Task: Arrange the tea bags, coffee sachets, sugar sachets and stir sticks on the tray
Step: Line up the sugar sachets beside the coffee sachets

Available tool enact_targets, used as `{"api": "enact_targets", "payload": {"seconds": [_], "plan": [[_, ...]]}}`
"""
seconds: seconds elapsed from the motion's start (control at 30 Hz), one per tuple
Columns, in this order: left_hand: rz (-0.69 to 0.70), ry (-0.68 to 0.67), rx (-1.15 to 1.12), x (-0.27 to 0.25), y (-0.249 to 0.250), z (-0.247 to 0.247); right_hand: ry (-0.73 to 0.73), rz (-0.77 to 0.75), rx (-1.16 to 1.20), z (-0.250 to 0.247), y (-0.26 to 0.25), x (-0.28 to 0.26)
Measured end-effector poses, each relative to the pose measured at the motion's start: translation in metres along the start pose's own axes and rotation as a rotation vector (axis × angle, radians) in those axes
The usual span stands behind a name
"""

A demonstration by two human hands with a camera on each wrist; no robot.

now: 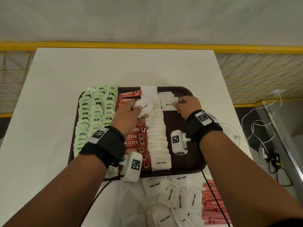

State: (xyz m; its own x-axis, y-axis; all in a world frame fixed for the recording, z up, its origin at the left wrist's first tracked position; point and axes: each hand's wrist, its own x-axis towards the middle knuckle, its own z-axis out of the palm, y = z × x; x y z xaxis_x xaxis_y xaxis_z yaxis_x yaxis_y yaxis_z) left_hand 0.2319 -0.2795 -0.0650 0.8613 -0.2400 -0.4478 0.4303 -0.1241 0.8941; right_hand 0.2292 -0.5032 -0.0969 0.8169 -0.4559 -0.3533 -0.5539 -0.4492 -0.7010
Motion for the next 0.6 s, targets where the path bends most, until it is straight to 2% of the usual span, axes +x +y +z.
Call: {"api": "enact_targets", "payload": {"seconds": [0.17,0.3,0.37,0.43,0.5,0.53,0.6], "plan": [[0.076,0.007,0.156,-0.001,-0.002,-0.004,0.017,0.047,-0.108,0.005,0.000,0.011],[0.131,0.055,0.218,-0.001,-0.002,-0.005,0.127,0.001,-0.053,-0.004,-0.006,-0.001],[0.150,0.059,0.235,0.000,-0.001,-0.004,0.016,-0.042,0.028,-0.009,-0.015,-0.016],[0.157,0.045,0.234,0.002,-0.001,0.000,-0.228,-0.048,0.071,-0.011,-0.025,-0.033],[0.162,0.034,0.232,0.002,-0.001,0.004,-0.372,-0.068,0.095,-0.009,-0.027,-0.045],[0.164,0.026,0.229,0.003,-0.001,0.007,-0.380,-0.082,0.130,-0.007,-0.026,-0.047],[0.165,0.010,0.227,0.002,-0.001,0.010,-0.305,-0.079,0.224,-0.005,-0.020,-0.046]]}}
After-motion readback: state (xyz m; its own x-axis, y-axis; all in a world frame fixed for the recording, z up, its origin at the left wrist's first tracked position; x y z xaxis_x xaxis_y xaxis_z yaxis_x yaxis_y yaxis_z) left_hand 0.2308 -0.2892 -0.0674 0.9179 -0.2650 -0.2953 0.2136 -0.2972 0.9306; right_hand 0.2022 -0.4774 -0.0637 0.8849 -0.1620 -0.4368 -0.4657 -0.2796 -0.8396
